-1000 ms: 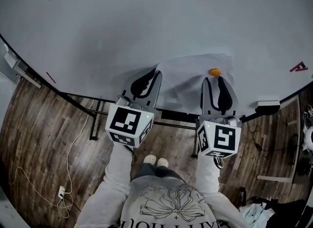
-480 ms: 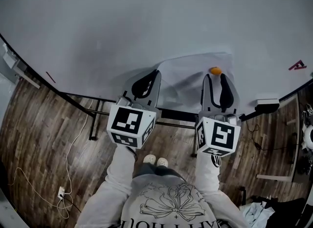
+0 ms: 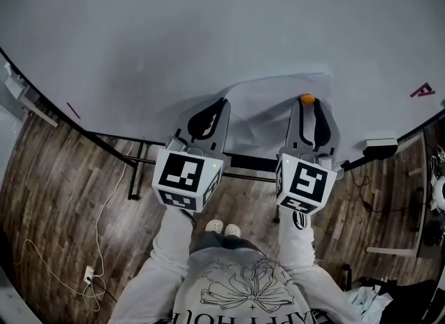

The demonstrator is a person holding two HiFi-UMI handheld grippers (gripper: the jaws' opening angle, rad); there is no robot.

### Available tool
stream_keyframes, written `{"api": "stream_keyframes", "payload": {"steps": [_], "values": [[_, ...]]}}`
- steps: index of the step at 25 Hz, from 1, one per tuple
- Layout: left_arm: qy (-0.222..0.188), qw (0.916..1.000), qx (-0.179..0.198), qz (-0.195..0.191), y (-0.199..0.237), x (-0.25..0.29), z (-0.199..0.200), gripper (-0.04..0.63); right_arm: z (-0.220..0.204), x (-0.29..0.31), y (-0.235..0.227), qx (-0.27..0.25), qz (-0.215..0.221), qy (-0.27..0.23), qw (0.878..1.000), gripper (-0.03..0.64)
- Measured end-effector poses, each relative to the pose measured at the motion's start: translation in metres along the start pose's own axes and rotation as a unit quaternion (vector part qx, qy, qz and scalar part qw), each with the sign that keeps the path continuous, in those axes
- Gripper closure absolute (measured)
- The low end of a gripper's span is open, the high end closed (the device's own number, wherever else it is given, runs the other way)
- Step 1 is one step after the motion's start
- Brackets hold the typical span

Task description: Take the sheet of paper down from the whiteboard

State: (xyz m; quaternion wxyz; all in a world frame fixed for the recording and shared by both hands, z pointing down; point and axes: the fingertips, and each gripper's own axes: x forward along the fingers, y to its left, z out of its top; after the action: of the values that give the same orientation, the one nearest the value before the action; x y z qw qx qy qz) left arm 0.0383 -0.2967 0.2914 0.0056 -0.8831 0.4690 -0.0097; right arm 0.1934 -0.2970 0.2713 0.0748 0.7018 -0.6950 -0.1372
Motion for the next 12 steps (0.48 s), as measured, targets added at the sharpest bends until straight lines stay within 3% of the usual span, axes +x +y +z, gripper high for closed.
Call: {"api": "stream_keyframes", "payload": {"steps": [12], "values": [[-0.009,0.9996,-0.014,0.022,0.0063,-0.0041,0.0027,0.591,0.0023,-0.0018,-0.0036,0.040,0.018,-0.001,0.999,0.499]]}}
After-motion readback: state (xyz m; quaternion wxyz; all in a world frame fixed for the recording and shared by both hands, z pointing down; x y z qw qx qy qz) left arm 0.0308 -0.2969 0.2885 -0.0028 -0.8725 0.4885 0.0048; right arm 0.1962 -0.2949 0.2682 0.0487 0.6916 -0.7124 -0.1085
